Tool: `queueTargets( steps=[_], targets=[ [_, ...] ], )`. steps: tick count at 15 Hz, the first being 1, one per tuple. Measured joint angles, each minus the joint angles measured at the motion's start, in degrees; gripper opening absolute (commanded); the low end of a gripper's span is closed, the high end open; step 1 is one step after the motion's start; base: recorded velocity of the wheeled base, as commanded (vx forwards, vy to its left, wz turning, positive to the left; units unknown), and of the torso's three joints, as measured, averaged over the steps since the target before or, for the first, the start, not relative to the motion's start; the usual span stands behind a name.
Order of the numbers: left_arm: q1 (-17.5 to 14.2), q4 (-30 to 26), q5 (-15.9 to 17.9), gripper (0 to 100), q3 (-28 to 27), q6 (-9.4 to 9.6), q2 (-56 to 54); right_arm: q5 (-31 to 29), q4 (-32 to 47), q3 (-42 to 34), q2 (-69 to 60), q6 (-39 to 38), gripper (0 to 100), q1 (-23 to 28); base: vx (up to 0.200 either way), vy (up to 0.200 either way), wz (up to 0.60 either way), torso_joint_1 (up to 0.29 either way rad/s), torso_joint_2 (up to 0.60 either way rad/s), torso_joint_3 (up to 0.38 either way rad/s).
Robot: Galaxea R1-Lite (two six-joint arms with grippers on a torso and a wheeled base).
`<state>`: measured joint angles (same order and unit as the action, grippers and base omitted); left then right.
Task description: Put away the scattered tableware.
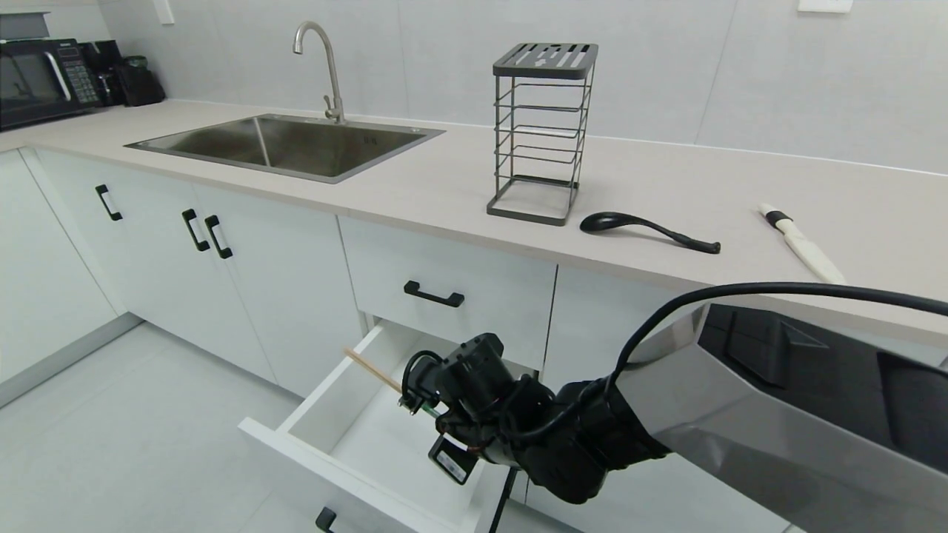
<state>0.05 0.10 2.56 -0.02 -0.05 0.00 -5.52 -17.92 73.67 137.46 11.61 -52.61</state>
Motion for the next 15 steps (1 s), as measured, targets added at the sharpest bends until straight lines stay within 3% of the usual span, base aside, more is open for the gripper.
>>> queueTargets(
  steps=[11,15],
  targets=[
    [0.0,0.0,0.0,100,0.0,0.02,0.0,2.2,0.4,6.5,6.5,0.7,0,1.3,0.0,0.0,0.0,0.0,0.0,0.0],
    [0.0,0.0,0.0,100,0.0,0.0,0.0,2.1,0.5,7.7,7.9,1.7,0,2.0,0.0,0.0,0.0,-0.181,0.24,0.091]
  ],
)
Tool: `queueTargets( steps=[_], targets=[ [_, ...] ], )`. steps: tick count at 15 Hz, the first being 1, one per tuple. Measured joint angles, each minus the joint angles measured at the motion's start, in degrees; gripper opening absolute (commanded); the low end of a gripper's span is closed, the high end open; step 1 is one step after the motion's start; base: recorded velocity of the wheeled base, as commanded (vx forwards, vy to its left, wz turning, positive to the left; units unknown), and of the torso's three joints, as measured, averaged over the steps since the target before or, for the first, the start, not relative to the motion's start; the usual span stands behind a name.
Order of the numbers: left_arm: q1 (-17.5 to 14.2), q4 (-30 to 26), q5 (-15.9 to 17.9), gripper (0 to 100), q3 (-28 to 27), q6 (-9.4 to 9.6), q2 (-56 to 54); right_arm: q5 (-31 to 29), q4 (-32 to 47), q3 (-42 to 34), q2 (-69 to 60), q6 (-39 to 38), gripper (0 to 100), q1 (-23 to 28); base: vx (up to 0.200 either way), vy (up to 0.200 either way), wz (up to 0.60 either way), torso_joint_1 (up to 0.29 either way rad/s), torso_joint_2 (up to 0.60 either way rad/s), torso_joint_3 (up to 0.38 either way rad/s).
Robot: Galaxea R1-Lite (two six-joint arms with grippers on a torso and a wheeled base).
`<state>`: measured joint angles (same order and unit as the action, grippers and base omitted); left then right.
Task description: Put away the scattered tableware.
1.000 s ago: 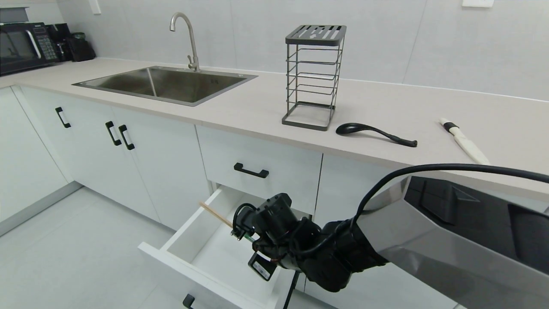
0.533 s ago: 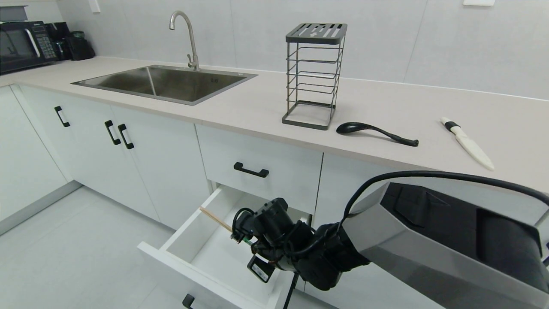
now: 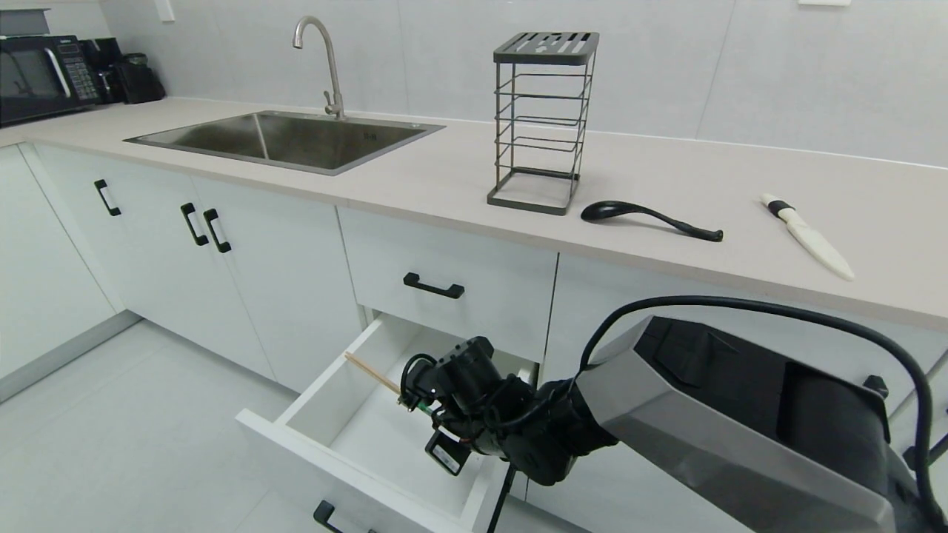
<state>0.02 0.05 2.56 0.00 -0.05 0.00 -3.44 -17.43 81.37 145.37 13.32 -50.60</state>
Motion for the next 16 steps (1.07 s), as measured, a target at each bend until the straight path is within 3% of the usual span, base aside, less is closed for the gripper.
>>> queueTargets(
  steps=[6,16],
  targets=[
    [0.0,0.0,0.0,100,0.0,0.0,0.0,0.0,2.1,7.1,2.4,0.0,0,0.3,0.0,0.0,0.0,-0.052,0.15,0.057],
    [0.0,0.0,0.0,100,0.0,0.02,0.0,0.1,2.6,7.4,4.0,0.0,0,1.3,0.0,0.0,0.0,0.001,0.01,0.004]
  ],
)
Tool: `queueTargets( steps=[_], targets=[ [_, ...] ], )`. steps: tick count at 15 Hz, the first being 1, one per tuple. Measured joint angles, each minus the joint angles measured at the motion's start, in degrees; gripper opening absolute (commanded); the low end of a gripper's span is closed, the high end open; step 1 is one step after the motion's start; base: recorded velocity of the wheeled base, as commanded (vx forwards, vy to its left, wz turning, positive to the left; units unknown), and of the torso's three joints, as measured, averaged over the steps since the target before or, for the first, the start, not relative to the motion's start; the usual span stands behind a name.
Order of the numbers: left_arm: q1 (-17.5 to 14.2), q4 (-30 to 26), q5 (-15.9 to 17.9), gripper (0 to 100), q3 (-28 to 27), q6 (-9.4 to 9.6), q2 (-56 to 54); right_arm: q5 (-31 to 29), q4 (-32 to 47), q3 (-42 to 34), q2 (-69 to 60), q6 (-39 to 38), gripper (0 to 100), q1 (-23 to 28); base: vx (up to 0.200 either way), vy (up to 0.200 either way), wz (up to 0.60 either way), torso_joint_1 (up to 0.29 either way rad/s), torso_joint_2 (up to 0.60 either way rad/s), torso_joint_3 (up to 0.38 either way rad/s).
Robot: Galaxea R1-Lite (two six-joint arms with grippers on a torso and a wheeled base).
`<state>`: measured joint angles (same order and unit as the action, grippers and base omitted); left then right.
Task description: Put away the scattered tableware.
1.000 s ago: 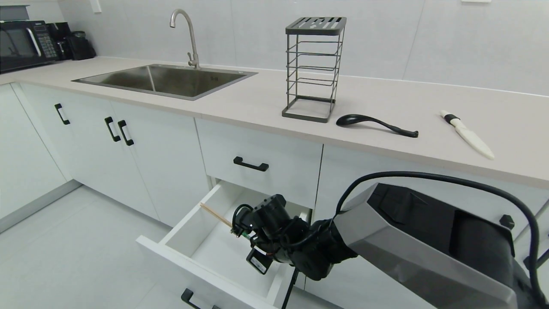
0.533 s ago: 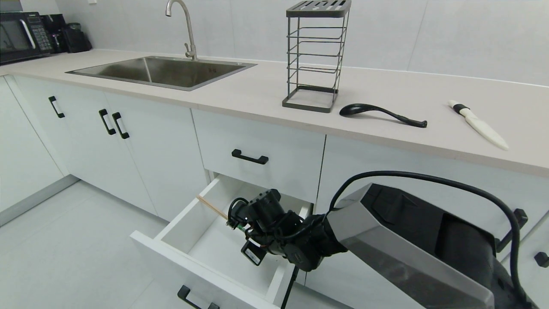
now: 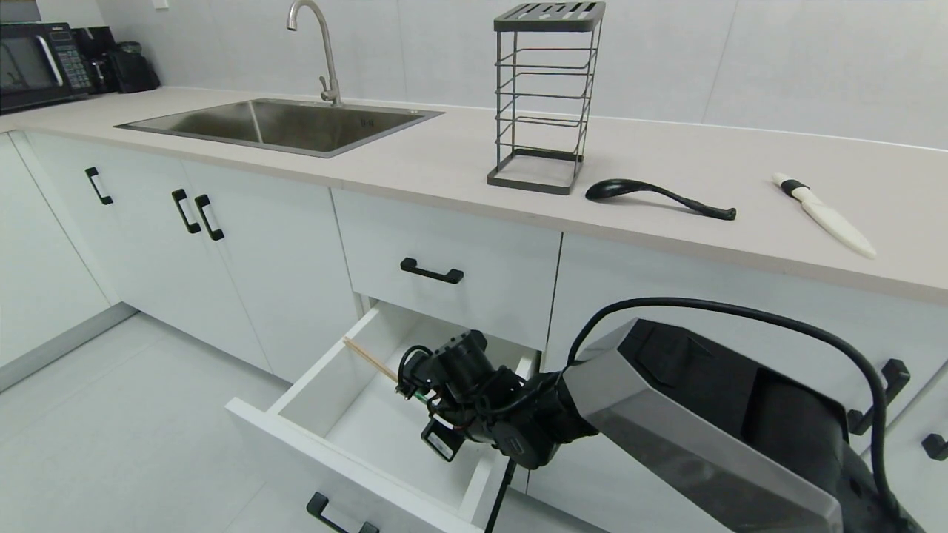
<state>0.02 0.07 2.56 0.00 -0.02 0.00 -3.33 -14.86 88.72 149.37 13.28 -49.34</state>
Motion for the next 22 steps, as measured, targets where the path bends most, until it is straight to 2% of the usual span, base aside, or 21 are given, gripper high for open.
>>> queueTargets(
  steps=[9,15,16,22],
  targets=[
    [0.0,0.0,0.0,100,0.0,0.0,0.0,0.0,-0.4,-4.4,-3.0,-0.2,0,0.5,0.0,0.0,0.0,0.0,0.0,0.0],
    [0.0,0.0,0.0,100,0.0,-0.02,0.0,0.1,-1.1,-2.2,0.5,0.0,0,-1.1,0.0,0.0,0.0,0.0,0.0,0.0],
    [0.0,0.0,0.0,100,0.0,-0.05,0.0,0.2,-0.6,-1.9,1.0,0.0,100,-1.4,0.0,0.0,0.0,0.0,0.0,0.0],
    [0.0,0.0,0.0,100,0.0,0.02,0.0,0.2,-0.5,-0.8,1.1,0.0,100,-2.0,0.0,0.0,0.0,0.0,0.0,0.0]
  ],
)
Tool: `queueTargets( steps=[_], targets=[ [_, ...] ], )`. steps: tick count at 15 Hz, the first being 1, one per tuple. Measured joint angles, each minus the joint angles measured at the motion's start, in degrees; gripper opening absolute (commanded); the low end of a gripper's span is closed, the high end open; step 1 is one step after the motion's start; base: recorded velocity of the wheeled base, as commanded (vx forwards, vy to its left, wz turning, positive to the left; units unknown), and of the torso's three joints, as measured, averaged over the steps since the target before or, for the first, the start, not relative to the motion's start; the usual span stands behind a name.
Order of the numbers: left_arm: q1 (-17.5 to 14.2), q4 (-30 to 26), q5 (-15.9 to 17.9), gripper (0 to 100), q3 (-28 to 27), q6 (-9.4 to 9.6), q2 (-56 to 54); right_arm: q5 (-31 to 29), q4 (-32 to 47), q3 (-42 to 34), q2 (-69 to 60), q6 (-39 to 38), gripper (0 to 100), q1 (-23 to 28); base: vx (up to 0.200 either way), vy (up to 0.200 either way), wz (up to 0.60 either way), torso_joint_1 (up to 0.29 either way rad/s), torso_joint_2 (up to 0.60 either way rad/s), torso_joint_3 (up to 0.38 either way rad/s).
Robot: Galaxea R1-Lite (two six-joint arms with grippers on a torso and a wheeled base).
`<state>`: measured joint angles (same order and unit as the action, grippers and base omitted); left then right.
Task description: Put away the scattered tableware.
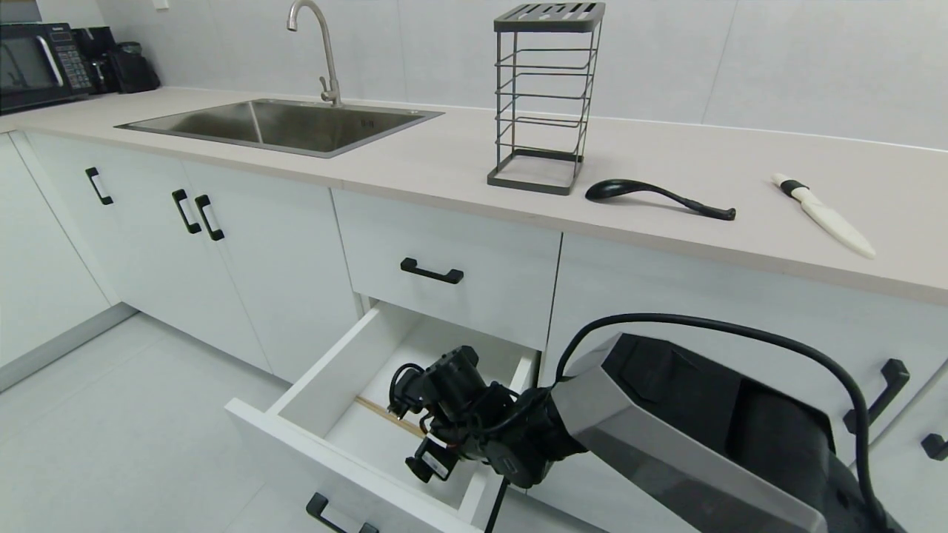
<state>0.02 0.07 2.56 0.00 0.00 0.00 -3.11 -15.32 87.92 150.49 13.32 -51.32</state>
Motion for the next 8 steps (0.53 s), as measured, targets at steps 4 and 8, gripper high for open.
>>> queueTargets(
  steps=[4,8],
  targets=[
    [0.0,0.0,0.0,100,0.0,-0.02,0.0,-0.3,0.2,-2.4,-5.0,0.0,100,-0.3,0.0,0.0,0.0,0.0,0.0,0.0],
    [0.0,0.0,0.0,100,0.0,-0.05,0.0,-0.3,-0.1,-8.4,-17.5,3.5,100,-1.4,0.0,0.0,0.0,0.0,0.0,0.0]
  ],
)
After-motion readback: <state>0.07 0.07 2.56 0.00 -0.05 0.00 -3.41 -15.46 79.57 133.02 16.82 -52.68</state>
